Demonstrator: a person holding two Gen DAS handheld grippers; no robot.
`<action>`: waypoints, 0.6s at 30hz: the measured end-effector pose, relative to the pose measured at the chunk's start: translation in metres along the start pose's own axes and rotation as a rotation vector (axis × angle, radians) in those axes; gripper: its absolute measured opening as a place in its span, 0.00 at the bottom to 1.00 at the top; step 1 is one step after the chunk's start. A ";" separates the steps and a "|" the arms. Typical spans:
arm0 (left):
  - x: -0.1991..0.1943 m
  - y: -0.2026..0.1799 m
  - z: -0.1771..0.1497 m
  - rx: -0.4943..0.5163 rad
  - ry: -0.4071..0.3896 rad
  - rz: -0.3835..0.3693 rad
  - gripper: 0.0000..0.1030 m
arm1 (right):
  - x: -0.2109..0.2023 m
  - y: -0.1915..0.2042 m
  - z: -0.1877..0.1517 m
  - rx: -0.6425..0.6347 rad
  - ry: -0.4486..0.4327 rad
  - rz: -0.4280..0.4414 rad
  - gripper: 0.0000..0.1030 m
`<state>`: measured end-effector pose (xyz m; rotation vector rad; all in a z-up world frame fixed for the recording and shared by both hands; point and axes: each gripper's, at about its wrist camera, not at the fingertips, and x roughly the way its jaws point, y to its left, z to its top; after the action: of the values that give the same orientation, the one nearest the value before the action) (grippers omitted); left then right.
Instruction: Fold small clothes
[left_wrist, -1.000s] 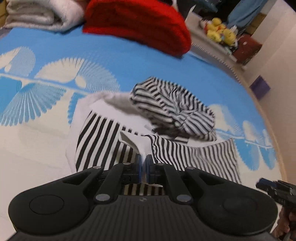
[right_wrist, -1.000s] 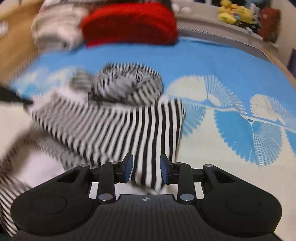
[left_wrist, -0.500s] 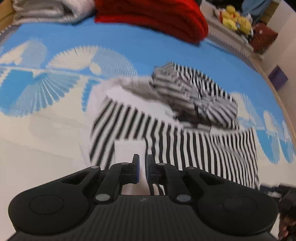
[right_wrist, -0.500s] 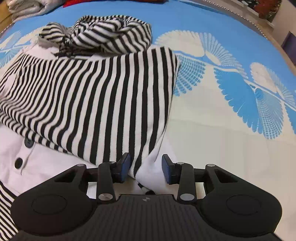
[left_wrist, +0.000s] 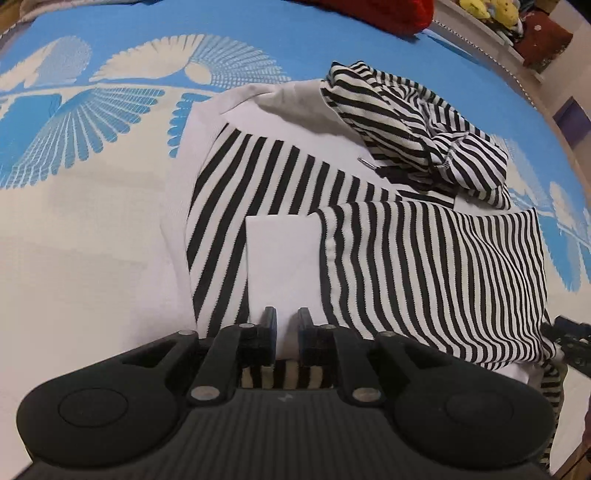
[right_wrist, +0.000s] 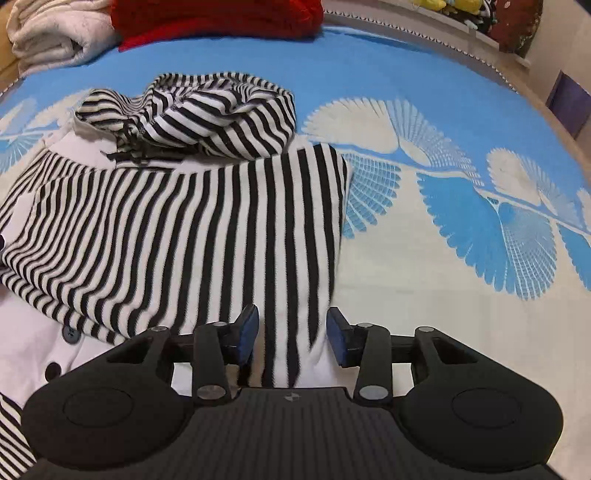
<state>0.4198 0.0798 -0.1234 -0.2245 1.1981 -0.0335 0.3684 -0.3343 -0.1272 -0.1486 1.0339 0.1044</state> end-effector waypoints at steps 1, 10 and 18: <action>0.004 -0.001 -0.001 0.004 0.016 0.008 0.15 | 0.006 0.001 -0.003 -0.006 0.035 -0.009 0.46; -0.006 -0.010 0.005 0.030 -0.029 0.007 0.33 | -0.012 0.004 0.007 0.028 -0.051 -0.040 0.47; -0.017 -0.029 0.012 0.073 -0.086 0.056 0.51 | -0.029 0.016 0.019 0.037 -0.115 -0.071 0.51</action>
<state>0.4274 0.0557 -0.0978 -0.1274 1.1148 -0.0187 0.3669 -0.3153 -0.0938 -0.1438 0.9147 0.0292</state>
